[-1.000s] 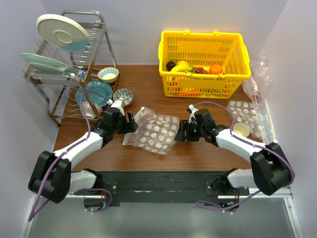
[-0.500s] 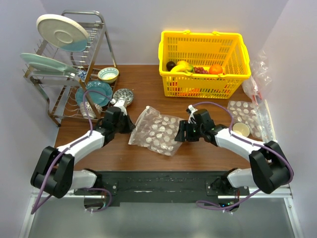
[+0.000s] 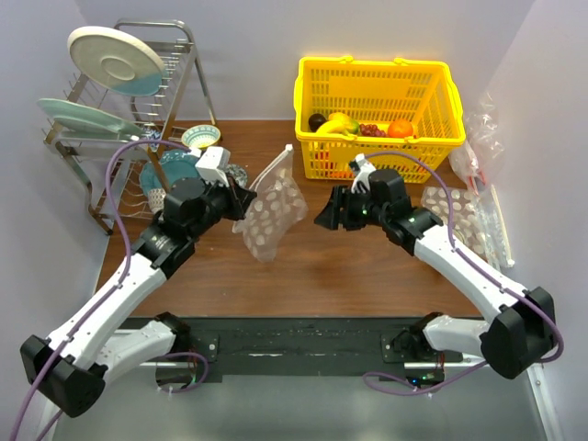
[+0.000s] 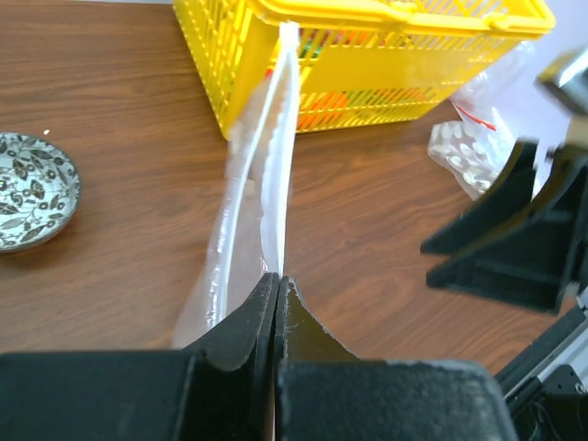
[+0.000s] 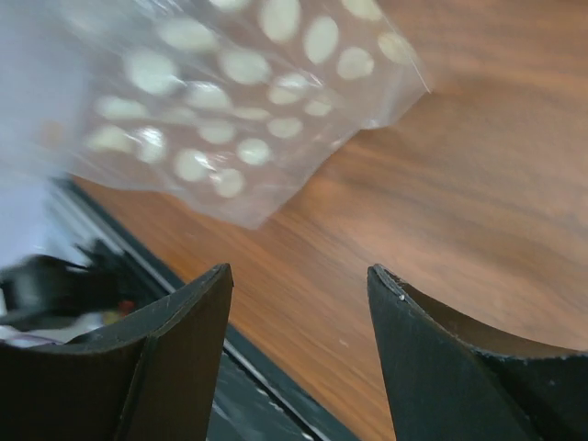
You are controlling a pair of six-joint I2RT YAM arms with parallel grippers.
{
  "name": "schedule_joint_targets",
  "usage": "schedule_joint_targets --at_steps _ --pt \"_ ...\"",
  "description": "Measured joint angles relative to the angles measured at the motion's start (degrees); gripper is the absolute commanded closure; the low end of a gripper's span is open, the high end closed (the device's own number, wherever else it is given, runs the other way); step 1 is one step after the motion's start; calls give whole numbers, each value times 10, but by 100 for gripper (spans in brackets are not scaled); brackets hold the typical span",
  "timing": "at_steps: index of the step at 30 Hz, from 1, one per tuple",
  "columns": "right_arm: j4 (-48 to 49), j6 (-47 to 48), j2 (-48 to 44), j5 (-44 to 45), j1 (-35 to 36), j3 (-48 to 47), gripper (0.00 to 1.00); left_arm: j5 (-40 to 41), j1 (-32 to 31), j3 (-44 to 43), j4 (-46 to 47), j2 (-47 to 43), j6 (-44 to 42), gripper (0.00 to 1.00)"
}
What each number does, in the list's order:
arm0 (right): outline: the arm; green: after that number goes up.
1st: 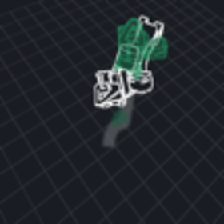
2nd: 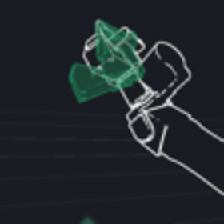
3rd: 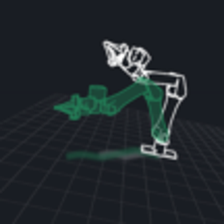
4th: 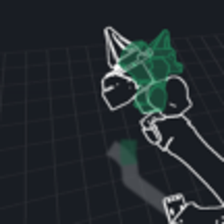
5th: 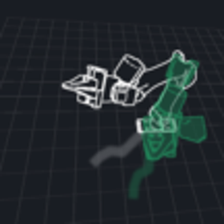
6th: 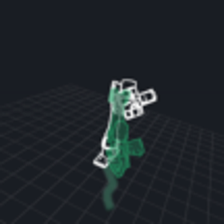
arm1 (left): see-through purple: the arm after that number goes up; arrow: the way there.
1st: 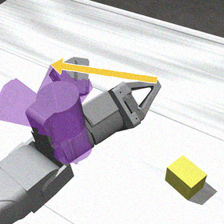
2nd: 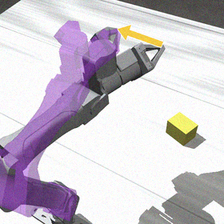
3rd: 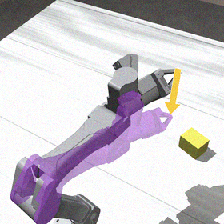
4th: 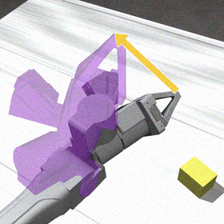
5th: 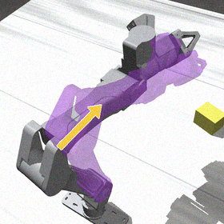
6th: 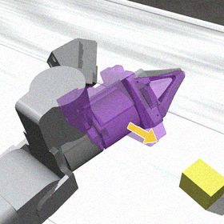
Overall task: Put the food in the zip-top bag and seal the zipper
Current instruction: Open the zipper of the food storage bag.
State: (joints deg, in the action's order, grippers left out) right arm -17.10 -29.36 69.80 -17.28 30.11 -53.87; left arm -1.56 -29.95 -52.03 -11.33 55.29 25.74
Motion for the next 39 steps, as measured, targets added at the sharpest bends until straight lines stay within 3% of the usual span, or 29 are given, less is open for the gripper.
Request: schedule_joint_targets --at_steps 6,12,18,25,39 --pt "39 -74 -39 -16 0 -18 35 47 -47 31 10 -14 -3 100" --pt "99 -136 -18 -35 0 39 41 110 -129 119 49 15 10 100" --pt "92 -159 -3 -21 5 77 44 139 -189 167 89 61 32 100" --pt "106 -160 3 -2 32 76 46 156 -203 169 119 59 42 100" --pt "224 -165 92 -2 101 76 48 155 -209 169 125 42 54 100"
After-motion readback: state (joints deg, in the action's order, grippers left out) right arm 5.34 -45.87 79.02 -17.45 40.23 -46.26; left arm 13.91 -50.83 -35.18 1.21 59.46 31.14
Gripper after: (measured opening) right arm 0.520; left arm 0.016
